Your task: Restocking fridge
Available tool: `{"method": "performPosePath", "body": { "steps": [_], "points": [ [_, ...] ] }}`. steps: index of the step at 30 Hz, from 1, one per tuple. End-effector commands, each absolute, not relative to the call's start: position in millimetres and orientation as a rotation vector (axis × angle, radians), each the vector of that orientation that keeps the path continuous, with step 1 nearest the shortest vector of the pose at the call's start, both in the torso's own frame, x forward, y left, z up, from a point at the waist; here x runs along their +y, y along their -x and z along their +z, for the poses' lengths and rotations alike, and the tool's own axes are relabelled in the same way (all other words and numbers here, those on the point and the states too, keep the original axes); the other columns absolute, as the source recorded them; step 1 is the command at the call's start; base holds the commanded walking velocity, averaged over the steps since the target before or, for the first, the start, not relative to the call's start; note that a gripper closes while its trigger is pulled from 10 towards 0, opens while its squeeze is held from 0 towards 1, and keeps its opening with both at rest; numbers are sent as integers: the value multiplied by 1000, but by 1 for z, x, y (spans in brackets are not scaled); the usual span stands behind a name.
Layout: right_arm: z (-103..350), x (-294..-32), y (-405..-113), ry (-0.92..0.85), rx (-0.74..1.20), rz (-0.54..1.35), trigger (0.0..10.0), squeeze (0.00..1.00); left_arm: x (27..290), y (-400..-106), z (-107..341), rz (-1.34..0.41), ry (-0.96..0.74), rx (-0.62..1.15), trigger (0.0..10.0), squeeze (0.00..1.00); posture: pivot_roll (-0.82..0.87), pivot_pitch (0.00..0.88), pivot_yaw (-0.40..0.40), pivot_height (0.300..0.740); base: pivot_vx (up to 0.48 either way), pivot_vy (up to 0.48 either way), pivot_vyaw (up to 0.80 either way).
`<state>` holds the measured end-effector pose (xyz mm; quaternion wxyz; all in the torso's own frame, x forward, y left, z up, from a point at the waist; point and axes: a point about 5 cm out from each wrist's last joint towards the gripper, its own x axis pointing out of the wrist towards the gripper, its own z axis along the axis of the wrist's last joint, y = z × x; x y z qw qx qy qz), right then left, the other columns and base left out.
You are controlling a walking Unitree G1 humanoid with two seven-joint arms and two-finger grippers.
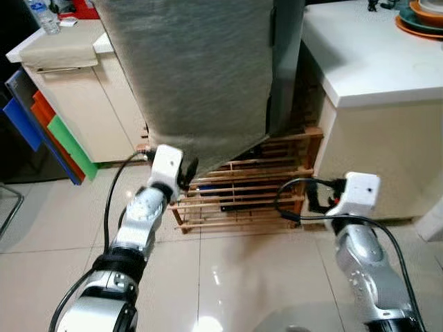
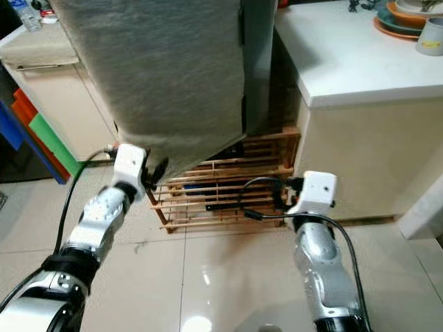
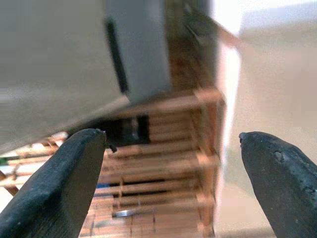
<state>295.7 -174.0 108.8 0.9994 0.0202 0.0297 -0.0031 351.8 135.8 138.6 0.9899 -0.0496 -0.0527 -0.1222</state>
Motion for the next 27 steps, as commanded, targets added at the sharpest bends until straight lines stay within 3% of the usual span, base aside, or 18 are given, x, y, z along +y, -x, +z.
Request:
{"method": "performPosePath", "body": {
  "steps": [1,18,22,27],
  "points": [
    [118,-166,-303,-38,4,39,10000,0,146,-351,152,-205,170,-158,10000,0,-107,0,85,740,409,251,0],
    [121,-146,-320,-37,-61,89,10000,0,156,-343,164,-148,95,-151,10000,0,-74,0,97,740,444,15,319],
    [126,-143,-321,-30,-104,99,10000,0,156,-346,162,-136,-20,-111,10000,0,-84,0,100,740,0,0,0],
    [127,-144,-323,-29,-111,96,10000,0,153,-344,168,-165,-21,-147,10000,0,-87,0,100,740,91,0,0]
  ]
}}
